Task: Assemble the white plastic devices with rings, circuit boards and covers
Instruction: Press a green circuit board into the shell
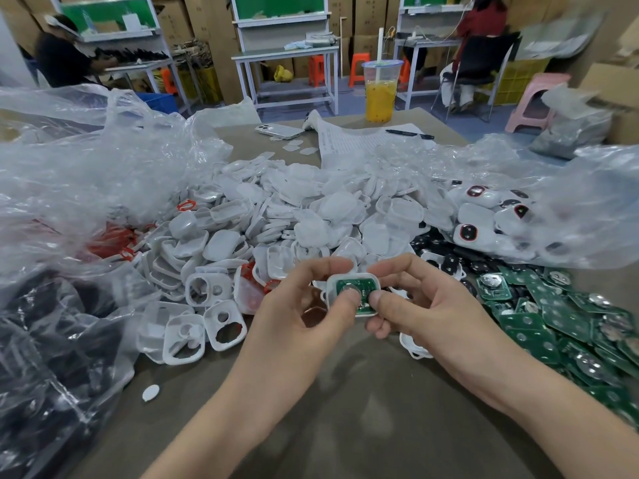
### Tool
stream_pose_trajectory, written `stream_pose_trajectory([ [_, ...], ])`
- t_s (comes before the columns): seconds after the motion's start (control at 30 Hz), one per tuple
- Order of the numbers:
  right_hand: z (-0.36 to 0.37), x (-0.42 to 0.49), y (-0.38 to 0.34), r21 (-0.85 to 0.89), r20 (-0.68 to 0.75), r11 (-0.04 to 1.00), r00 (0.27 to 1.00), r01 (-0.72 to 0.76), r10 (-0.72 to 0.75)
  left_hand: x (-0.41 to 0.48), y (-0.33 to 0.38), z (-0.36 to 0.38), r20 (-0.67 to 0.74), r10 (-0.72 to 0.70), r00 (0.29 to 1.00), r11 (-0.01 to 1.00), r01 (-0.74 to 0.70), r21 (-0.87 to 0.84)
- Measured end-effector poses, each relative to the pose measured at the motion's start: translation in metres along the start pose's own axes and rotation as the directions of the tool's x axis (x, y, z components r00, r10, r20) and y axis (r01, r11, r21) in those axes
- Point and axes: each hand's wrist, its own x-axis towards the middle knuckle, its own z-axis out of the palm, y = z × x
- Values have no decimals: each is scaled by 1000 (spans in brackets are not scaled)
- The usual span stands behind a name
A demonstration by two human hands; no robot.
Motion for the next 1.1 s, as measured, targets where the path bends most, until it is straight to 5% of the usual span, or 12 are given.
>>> stream_pose_trajectory([
  [0.77,-1,-3,-2,56,129,998,991,22,-29,3,-1,-2,-48,11,999,999,-13,-50],
  [0.97,-1,-1,-1,72,45,997,998,-39,36,-2,-3,3,-19,176,984,972,-171,160],
  [1.1,-3,-1,-1,14,20,997,997,-73,73,-1,-2,0,65,347,936,856,-344,386],
])
